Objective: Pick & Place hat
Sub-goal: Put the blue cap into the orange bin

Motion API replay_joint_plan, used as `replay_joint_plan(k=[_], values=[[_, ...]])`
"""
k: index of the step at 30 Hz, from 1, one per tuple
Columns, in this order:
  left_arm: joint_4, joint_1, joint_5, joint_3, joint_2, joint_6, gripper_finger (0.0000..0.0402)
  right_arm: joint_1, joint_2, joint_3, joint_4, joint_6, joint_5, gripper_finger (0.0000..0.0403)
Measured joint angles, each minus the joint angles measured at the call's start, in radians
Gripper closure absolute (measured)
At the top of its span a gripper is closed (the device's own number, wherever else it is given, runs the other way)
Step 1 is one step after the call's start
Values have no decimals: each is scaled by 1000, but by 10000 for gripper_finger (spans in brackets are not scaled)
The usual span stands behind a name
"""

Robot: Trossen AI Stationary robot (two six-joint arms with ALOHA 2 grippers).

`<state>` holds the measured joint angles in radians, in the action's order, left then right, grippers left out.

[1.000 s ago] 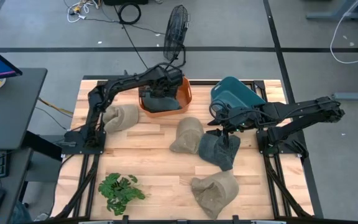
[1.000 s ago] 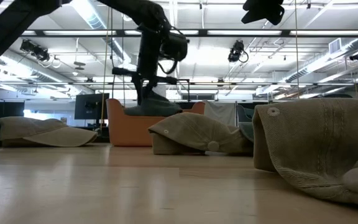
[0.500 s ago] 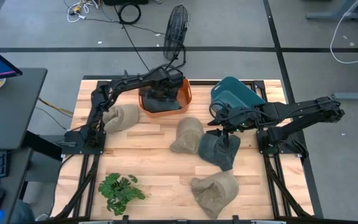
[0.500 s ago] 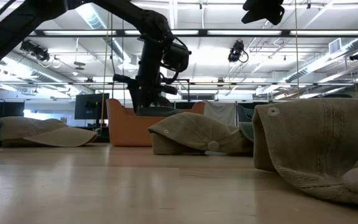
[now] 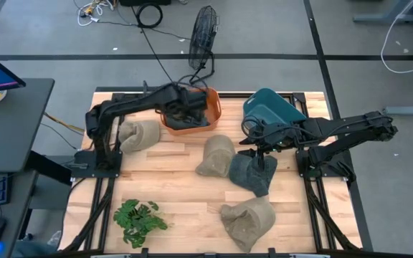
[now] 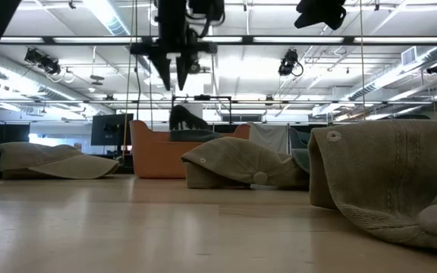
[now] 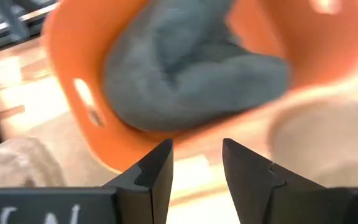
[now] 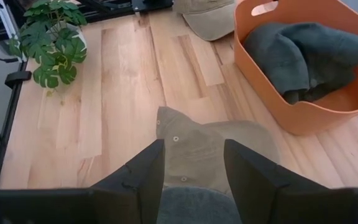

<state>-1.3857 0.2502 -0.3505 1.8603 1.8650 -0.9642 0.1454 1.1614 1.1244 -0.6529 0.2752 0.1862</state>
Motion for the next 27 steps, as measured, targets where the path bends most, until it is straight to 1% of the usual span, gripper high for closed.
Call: replay_joint_plan(k=[5, 9, 13, 17, 21, 24, 27], values=[[66, -113, 0, 0, -5, 0, 261, 0, 0, 0, -12, 4, -33, 231], [131, -200, 0, 0, 0, -1, 262, 0, 0, 0, -63, 11, -49, 231], [160, -266, -2, 0, 1, -24, 262, 0, 0, 0, -141, 68, -117, 231], [153, -305, -8, 0, 1, -77, 262, 12, 0, 0, -264, 193, -171, 231], [153, -325, -8, 0, 1, -80, 262, 49, 0, 0, -411, 396, -180, 236], [153, -329, -8, 0, 1, -80, 262, 80, 0, 0, -491, 489, -170, 244], [153, -329, -8, 0, 1, -79, 262, 98, 4, 0, -504, 584, -112, 251]])
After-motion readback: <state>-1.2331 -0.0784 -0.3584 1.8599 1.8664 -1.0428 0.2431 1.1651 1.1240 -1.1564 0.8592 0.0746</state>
